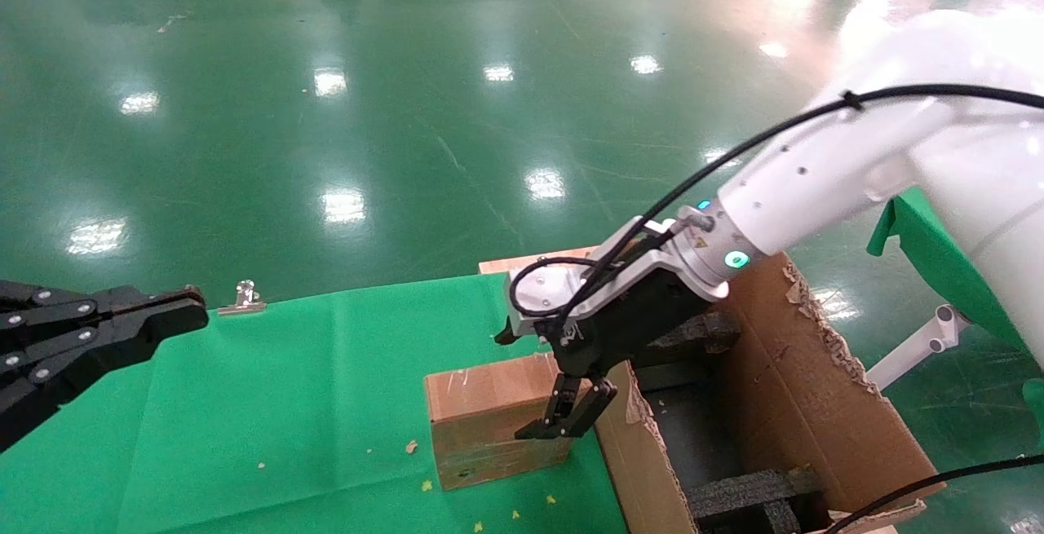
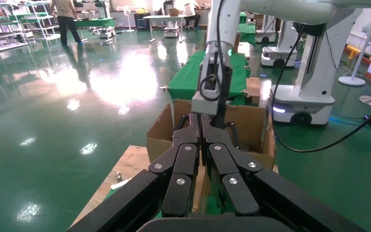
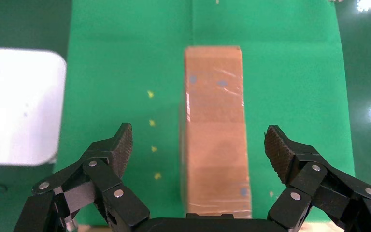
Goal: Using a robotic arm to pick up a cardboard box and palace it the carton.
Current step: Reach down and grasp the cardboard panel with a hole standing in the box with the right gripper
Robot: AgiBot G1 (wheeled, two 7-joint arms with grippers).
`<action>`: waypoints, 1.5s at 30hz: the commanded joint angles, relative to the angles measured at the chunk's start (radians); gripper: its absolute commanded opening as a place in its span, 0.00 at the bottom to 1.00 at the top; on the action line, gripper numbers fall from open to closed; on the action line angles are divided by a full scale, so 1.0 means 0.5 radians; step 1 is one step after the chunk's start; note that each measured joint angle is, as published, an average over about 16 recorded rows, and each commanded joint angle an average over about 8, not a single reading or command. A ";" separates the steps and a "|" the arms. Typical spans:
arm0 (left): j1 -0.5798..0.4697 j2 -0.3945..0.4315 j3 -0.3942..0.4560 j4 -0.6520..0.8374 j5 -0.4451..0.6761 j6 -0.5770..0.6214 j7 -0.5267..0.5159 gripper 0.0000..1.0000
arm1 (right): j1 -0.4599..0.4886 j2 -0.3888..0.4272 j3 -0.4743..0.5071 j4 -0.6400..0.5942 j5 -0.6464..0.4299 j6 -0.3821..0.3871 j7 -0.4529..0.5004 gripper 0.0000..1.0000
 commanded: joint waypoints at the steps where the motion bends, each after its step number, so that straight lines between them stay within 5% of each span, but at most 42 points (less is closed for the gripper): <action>1: 0.000 0.000 0.000 0.000 0.000 0.000 0.000 0.00 | 0.034 -0.056 -0.036 -0.075 -0.039 0.001 -0.049 1.00; 8: 0.000 0.000 0.000 0.000 0.000 0.000 0.000 0.02 | 0.104 -0.215 -0.171 -0.302 -0.104 -0.015 -0.197 1.00; 15: 0.000 0.000 0.000 0.000 0.000 0.000 0.000 0.86 | 0.138 -0.316 -0.292 -0.449 -0.114 -0.025 -0.331 0.99; 17: 0.000 0.000 0.000 0.000 -0.001 0.000 0.000 1.00 | 0.147 -0.334 -0.317 -0.475 -0.115 -0.026 -0.353 0.87; 23: 0.000 0.000 0.000 0.001 -0.001 -0.001 0.000 1.00 | 0.158 -0.350 -0.340 -0.501 -0.113 -0.025 -0.368 0.15; 25: 0.000 0.000 0.000 0.001 -0.001 -0.001 0.000 1.00 | 0.156 -0.346 -0.335 -0.495 -0.112 -0.025 -0.364 0.02; 45: 0.000 0.000 0.000 0.001 0.000 -0.001 0.000 1.00 | 0.141 -0.325 -0.307 -0.459 -0.111 -0.026 -0.346 0.00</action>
